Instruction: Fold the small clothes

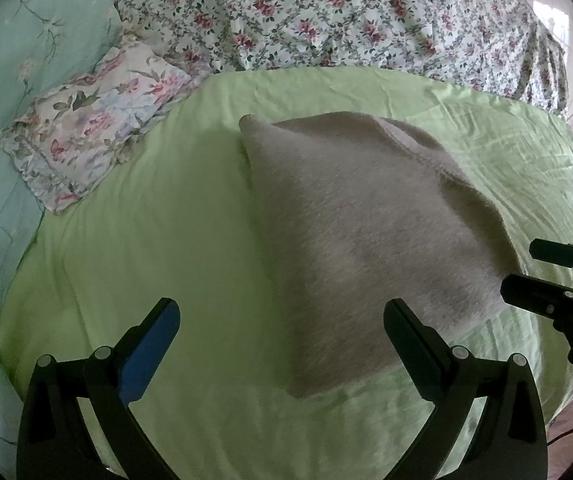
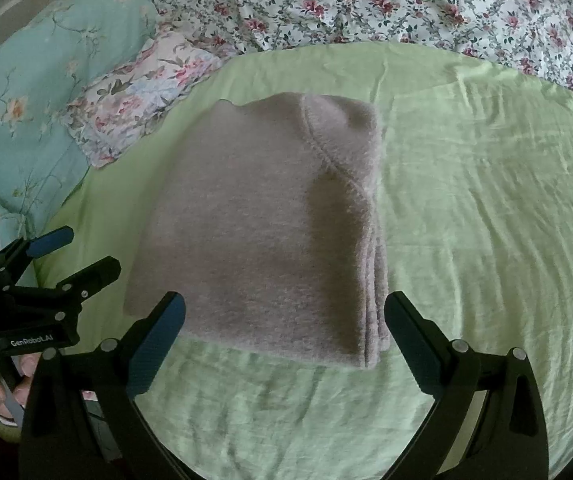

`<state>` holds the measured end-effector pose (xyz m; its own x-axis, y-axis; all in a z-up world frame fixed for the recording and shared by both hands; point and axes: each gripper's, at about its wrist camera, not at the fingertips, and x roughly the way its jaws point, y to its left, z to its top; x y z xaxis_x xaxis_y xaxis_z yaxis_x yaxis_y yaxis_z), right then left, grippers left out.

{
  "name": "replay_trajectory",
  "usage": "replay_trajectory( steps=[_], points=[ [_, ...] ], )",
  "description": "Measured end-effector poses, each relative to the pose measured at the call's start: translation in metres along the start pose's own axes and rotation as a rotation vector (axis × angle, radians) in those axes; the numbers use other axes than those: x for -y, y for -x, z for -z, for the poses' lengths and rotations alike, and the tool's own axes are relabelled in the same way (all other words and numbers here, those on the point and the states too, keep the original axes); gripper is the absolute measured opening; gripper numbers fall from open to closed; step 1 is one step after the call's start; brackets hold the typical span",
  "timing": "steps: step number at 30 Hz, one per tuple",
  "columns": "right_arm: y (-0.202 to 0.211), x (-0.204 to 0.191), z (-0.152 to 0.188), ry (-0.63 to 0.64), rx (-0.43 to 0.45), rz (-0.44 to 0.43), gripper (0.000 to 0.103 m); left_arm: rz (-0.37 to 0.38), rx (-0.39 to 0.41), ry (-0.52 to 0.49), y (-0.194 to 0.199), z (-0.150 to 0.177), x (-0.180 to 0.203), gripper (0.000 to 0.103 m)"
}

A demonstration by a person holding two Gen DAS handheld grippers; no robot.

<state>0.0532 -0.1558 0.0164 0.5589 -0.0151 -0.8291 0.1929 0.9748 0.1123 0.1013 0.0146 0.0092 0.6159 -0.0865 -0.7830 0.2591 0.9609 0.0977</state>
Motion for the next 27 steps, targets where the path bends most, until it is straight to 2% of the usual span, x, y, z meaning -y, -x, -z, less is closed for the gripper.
replay_trajectory(
  steps=[27],
  points=[
    [0.0010,0.0008,-0.0022,-0.002,0.003,-0.001,0.100,0.003,0.004,-0.006,-0.0001,-0.0049,0.0032,0.102]
  ],
)
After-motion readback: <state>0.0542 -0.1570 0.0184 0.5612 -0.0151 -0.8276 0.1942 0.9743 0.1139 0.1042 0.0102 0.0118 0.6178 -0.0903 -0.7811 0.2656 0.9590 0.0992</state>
